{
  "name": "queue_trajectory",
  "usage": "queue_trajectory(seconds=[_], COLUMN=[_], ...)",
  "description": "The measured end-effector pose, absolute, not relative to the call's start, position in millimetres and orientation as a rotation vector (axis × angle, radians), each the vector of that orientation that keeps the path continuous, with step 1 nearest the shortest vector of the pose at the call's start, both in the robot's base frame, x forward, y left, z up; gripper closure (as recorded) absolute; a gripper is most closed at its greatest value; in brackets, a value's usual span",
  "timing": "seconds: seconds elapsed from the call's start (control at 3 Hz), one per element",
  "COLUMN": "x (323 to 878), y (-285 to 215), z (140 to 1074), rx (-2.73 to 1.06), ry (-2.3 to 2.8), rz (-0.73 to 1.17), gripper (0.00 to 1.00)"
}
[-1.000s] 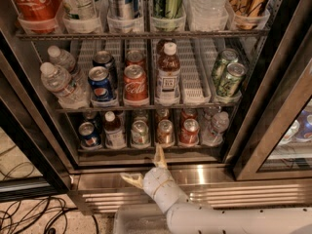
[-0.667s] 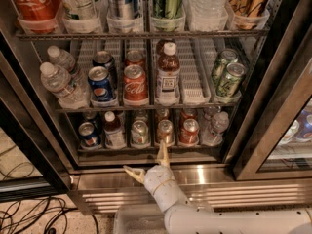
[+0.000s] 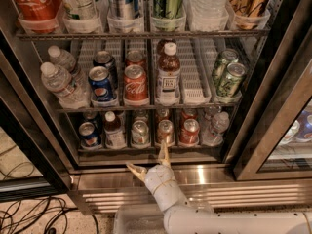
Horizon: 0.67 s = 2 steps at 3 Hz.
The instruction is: Pick 7up can from bottom shelf of fridge
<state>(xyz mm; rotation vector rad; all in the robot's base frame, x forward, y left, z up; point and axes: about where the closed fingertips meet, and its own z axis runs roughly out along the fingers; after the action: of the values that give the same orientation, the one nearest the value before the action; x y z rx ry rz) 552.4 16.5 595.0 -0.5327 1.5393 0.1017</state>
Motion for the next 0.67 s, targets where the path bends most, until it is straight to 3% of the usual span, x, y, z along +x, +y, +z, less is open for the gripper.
queue_trajectory(seconds=[0.67], x=[558.8], y=[20.8], z=[595.6], rx=[-0.523], ry=[1.522], rz=[0.101], gripper=[0.2])
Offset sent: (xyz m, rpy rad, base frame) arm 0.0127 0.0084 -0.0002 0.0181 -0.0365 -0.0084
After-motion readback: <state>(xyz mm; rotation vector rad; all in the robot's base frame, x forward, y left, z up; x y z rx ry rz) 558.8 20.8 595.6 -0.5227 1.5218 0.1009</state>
